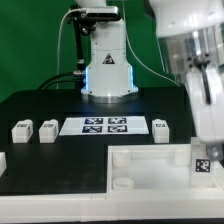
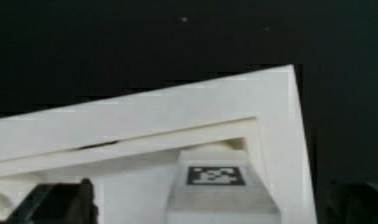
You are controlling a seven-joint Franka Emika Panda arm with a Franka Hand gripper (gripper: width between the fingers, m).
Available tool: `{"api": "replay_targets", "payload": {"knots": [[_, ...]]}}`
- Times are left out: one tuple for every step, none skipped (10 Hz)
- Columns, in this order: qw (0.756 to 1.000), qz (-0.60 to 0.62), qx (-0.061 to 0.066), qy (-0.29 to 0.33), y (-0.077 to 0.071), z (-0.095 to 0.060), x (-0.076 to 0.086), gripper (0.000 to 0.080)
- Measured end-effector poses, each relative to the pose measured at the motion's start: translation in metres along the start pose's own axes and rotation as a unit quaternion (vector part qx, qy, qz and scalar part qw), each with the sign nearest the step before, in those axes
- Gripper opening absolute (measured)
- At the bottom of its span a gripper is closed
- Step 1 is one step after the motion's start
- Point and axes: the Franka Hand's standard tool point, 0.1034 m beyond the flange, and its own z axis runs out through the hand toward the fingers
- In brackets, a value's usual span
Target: Assemble one leg
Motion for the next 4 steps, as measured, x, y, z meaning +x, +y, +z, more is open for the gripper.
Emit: {"api": "replay_targets", "payload": {"knots": [[1.000,0.000,-0.002,0.001,0.0009,0.0029,0.0012,0.0649],[1.000,0.000,-0.003,0.001,0.0013,0.0036,0.0014,0.0649],[1.000,0.000,-0.003,0.001,0.0013,0.0036,0.0014,0.0649],[1.000,0.000,-0.003,0.001,0.0016,0.0041,0.0015,0.0649]]}}
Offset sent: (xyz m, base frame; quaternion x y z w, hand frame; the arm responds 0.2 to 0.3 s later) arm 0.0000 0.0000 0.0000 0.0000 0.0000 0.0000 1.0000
